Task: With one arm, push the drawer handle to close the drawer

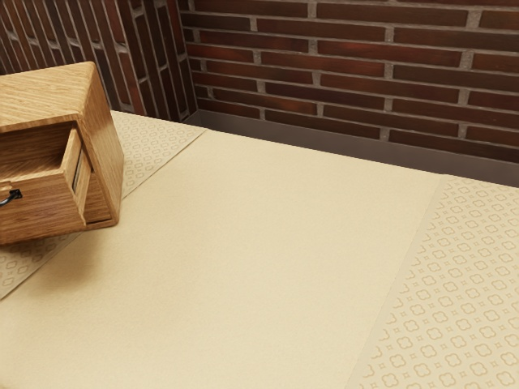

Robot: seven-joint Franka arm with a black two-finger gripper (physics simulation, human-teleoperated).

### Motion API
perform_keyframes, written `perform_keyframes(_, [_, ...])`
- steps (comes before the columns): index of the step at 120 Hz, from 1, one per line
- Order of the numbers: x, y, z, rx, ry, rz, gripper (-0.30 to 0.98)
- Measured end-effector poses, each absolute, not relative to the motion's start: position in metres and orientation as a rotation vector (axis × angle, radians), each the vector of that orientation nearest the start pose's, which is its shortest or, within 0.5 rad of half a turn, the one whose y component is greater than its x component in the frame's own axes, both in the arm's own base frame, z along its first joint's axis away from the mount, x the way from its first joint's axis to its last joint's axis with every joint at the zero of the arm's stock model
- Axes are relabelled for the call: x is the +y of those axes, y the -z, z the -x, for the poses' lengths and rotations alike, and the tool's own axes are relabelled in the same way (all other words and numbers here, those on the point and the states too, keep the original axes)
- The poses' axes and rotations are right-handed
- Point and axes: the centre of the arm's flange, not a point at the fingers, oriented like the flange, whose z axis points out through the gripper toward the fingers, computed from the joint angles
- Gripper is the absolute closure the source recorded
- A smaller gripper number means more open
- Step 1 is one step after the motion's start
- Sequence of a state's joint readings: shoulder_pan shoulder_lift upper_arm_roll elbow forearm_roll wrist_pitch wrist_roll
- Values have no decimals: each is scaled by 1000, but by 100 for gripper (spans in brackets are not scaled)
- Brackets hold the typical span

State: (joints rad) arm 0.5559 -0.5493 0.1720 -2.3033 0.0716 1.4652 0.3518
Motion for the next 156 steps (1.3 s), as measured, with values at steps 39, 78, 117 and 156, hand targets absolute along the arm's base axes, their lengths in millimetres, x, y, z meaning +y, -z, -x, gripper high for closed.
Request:
perform_keyframes(39, [277, -518, -314, -668, -217, 3198, 77])
perform_keyframes(78, [277, -522, -363, -686, -194, 3149, 79])
perform_keyframes(117, [304, -520, -397, -757, -195, 3117, 79])
perform_keyframes(156, [327, -520, -434, -788, -172, 3099, 79])
